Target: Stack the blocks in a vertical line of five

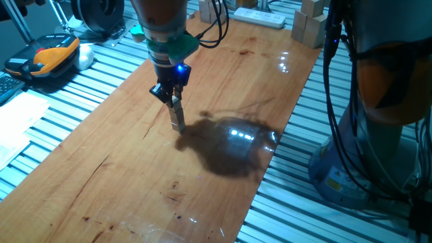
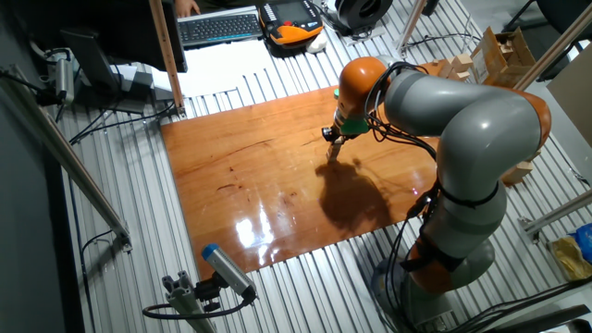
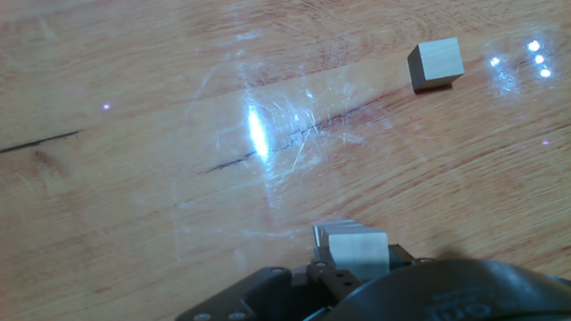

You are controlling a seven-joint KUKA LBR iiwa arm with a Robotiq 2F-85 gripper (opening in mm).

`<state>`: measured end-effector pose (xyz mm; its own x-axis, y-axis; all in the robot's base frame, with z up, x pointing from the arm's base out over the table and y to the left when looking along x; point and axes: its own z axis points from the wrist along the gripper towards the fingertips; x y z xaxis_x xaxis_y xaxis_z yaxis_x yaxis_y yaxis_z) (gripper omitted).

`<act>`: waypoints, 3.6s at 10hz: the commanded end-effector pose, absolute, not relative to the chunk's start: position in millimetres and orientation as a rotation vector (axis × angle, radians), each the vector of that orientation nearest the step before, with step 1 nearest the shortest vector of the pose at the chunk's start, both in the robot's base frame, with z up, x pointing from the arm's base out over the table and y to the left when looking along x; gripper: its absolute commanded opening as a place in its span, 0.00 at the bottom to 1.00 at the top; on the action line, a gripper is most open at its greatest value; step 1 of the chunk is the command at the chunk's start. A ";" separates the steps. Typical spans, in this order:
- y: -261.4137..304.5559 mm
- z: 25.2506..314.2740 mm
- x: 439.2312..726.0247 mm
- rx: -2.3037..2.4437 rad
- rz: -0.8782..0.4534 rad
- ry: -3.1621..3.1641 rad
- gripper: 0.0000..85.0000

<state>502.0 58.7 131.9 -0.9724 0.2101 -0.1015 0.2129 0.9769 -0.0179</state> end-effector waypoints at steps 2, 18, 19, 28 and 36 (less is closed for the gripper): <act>58.6 131.7 502.2 0.325 -0.051 3.024 0.00; 59.1 130.1 501.2 0.334 -0.061 3.021 0.00; 59.2 130.1 501.1 0.334 -0.061 3.019 0.00; 58.4 129.7 500.9 0.338 -0.062 3.016 0.20; 59.2 128.3 500.6 0.350 -0.071 3.007 0.40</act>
<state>500.8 59.3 128.6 -0.9668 0.2261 -0.1187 0.2315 0.9723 -0.0330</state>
